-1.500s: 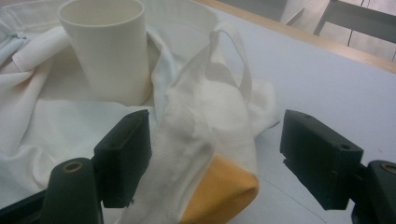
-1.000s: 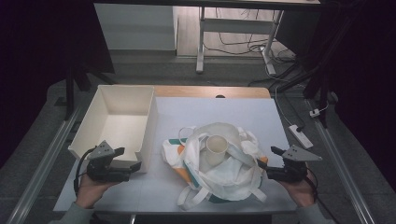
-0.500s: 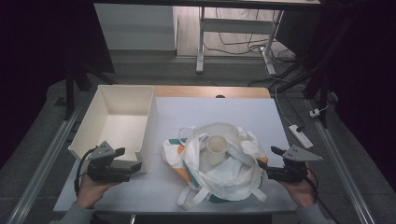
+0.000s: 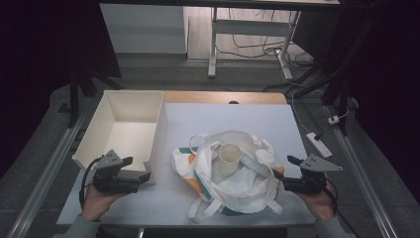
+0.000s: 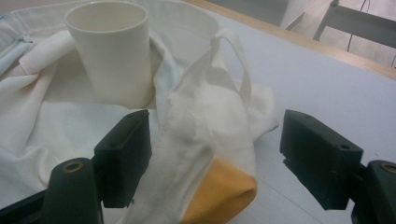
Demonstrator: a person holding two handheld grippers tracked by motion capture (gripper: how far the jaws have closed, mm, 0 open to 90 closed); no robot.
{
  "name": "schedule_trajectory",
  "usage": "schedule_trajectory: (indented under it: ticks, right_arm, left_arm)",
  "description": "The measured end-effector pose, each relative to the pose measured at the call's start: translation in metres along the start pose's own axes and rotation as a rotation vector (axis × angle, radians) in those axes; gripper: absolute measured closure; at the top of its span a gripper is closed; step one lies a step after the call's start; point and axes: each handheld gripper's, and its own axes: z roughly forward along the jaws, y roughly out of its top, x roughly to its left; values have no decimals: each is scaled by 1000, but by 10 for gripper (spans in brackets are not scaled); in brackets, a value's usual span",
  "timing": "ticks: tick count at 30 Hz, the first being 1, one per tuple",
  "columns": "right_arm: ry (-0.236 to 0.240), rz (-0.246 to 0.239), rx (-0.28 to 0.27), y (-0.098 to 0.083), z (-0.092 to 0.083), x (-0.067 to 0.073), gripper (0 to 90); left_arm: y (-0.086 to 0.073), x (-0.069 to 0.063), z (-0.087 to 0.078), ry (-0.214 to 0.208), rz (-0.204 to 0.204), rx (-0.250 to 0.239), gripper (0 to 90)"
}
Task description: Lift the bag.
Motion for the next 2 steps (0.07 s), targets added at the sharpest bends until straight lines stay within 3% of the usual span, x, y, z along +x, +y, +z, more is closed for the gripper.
schedule_trajectory:
  ticks: [2]
  right_arm:
    - [1,1,1,0,0,0,249]
  left_arm:
    - [0,0,0,-2,0,1,111]
